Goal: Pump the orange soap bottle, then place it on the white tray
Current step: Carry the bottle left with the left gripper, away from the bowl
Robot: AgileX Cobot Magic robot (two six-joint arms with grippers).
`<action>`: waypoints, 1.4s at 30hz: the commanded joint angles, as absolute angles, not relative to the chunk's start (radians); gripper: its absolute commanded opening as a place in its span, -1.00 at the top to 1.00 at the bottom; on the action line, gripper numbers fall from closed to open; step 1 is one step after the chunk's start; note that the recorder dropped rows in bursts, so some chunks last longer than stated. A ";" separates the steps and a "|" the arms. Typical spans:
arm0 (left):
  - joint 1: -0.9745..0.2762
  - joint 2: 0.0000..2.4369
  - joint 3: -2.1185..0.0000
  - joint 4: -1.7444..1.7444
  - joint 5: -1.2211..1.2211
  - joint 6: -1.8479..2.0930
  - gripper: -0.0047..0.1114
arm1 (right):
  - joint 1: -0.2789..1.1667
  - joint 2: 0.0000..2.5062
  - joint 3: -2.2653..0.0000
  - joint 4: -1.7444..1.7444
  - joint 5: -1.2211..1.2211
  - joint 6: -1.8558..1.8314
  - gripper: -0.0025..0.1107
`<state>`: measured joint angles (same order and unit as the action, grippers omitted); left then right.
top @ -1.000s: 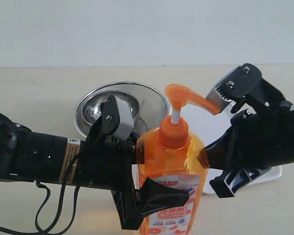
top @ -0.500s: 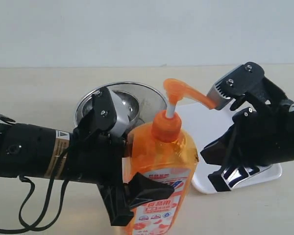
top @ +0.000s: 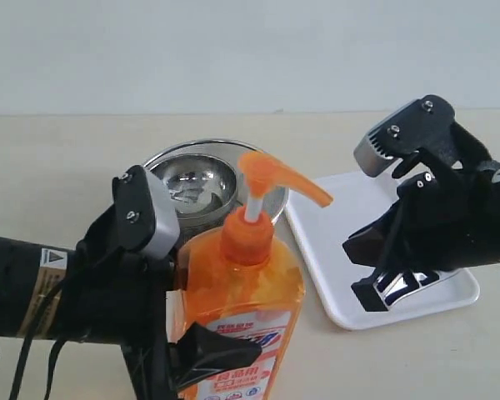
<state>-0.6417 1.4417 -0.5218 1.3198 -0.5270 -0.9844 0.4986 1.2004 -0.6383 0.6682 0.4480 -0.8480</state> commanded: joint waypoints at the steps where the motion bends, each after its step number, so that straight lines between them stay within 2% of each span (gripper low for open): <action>1: -0.649 1.379 -0.467 1.290 -0.454 -1.002 0.84 | 0.499 1.197 -0.643 0.666 0.435 -0.843 0.96; 23: -0.649 0.886 -0.324 1.105 0.096 -1.072 0.84 | 0.499 1.197 -0.643 0.674 0.430 -0.834 0.96; 42: -0.649 0.850 -0.324 1.176 0.349 -1.223 0.84 | 0.499 1.197 -0.643 0.699 0.422 -0.824 0.96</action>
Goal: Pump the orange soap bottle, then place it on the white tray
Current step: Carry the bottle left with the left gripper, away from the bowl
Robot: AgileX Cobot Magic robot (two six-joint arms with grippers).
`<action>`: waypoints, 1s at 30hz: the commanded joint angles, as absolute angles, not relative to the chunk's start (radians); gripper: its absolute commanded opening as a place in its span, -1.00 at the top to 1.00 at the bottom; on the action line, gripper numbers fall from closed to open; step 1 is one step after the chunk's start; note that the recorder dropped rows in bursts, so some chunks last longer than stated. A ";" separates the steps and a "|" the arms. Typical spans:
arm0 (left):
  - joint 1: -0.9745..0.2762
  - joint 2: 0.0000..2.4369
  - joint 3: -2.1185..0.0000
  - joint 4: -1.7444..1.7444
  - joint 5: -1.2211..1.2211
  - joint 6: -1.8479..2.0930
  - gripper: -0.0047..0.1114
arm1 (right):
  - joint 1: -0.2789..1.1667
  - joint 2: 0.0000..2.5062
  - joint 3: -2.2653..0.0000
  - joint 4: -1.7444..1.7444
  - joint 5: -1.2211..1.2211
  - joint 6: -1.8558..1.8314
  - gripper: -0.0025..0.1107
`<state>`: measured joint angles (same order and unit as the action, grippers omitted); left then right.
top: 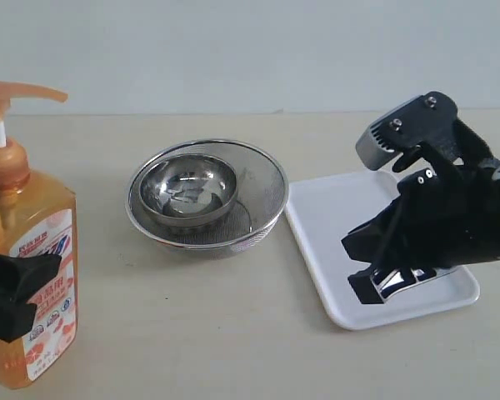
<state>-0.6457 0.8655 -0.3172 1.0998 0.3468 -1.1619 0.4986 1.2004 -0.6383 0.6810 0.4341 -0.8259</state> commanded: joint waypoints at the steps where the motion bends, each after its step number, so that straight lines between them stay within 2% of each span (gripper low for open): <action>1: -0.649 0.850 -0.324 1.202 0.361 -1.255 0.84 | 0.499 1.197 -0.643 0.699 0.422 -0.824 0.96; 17: -0.649 0.997 -0.331 1.683 0.552 -1.818 0.84 | 0.499 1.197 -0.643 0.710 0.388 -0.827 0.96; 22: -0.647 1.105 -0.390 1.737 0.601 -1.859 0.84 | 0.499 1.197 -0.643 0.710 0.379 -0.828 0.96; 30: -0.526 1.236 -0.481 1.744 0.517 -1.881 0.84 | 0.499 1.197 -0.643 0.712 0.359 -0.841 0.96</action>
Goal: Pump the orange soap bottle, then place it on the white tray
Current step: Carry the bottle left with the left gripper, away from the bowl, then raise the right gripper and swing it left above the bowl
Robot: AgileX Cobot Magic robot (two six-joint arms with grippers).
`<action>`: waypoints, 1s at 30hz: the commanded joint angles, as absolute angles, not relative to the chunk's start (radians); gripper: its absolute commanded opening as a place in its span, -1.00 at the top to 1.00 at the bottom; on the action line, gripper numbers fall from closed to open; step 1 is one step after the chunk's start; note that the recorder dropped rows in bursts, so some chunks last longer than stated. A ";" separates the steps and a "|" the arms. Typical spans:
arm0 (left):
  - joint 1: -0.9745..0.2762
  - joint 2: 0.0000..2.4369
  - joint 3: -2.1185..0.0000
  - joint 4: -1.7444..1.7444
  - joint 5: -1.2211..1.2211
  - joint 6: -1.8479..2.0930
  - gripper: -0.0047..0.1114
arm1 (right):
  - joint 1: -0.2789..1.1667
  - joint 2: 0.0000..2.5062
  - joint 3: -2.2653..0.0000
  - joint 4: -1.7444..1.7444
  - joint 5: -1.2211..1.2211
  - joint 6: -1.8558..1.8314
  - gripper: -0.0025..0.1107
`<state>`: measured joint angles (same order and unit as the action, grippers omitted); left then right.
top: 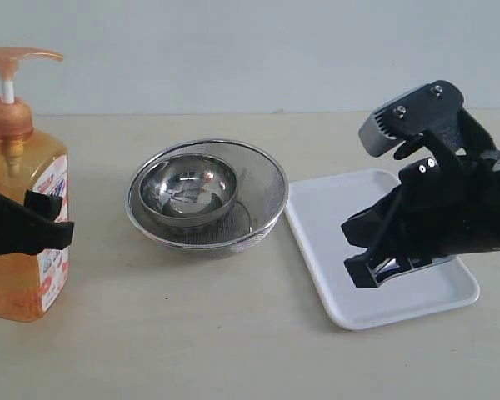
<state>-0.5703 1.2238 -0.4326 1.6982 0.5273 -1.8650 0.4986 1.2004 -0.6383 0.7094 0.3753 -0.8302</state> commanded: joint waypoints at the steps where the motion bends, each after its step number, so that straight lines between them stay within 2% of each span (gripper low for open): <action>1: -0.497 1.246 -0.498 1.744 0.481 -1.878 0.84 | 0.499 1.197 -0.652 0.712 0.362 -0.841 0.96; 5: -0.420 1.284 -0.548 1.744 0.365 -1.868 0.84 | 0.499 1.197 -0.705 0.712 0.366 -0.843 0.96; 13: -0.346 1.376 -0.630 1.744 0.279 -1.866 0.84 | 0.499 1.197 -0.761 0.710 0.381 -0.858 0.96; 30: -0.329 1.554 -0.772 1.744 0.247 -1.760 0.84 | 0.499 1.198 -0.820 0.690 0.385 -0.873 0.96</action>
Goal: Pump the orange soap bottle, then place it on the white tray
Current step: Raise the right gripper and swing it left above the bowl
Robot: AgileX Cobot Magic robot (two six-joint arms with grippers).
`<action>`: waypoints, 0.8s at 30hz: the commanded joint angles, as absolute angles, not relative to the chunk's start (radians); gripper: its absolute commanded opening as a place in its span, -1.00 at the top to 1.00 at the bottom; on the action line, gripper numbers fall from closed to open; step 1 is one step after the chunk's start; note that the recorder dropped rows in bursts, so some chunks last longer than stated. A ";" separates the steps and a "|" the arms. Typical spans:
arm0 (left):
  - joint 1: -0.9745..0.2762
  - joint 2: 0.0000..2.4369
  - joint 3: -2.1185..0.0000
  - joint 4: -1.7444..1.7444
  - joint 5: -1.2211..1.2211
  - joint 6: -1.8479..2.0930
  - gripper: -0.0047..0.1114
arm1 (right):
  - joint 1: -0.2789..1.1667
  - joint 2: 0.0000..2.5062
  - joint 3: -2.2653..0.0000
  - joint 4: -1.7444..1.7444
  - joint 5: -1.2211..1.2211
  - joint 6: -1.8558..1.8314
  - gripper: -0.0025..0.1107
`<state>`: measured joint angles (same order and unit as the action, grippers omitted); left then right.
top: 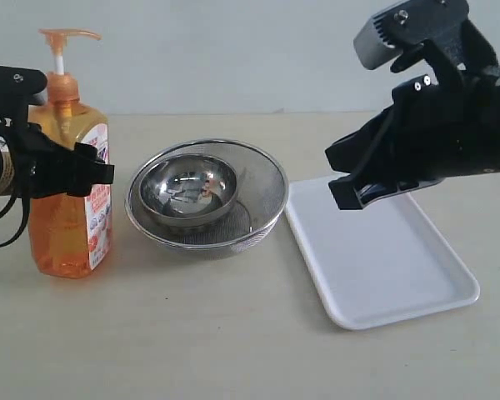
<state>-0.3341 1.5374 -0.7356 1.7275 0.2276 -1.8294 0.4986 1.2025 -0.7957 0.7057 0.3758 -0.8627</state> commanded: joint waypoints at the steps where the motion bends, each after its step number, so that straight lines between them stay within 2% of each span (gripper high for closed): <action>1: -0.327 1.559 -0.777 1.744 0.245 -1.752 0.84 | 0.499 1.198 -0.824 0.686 0.385 -0.873 0.96; 12: -0.275 1.580 -0.791 1.744 0.157 -1.651 0.84 | 0.499 1.281 -0.856 0.663 0.348 -0.892 0.96; 24: -0.275 1.580 -0.791 1.744 0.138 -1.664 0.84 | 0.499 1.571 -1.215 0.664 0.421 -0.944 0.96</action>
